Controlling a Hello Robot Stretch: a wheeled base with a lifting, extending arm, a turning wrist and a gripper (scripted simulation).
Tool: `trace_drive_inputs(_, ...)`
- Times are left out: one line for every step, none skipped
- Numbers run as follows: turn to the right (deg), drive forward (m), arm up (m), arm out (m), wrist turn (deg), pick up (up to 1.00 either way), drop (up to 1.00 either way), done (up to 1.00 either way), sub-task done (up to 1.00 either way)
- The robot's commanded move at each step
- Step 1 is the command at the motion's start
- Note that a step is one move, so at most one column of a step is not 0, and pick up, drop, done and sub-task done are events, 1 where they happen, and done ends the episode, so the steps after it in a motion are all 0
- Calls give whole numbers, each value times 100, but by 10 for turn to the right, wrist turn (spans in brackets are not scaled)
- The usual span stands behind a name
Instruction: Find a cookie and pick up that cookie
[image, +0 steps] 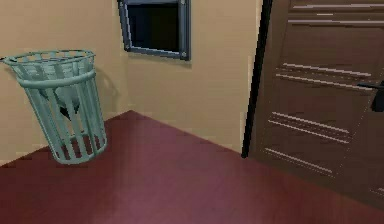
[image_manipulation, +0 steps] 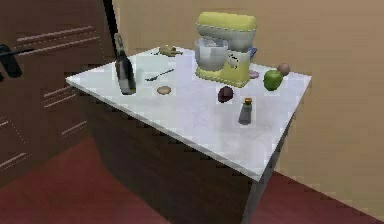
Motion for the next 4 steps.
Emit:
trace_drive_inputs(-30,0,0,0,0,0,0,0,0)
trace_drive_inputs(450,0,0,0,0,0,0,0,0)
trace_drive_inputs(120,0,0,0,0,0,0,0,0)
trace_drive_inputs(30,0,0,0,0,0,0,0,0)
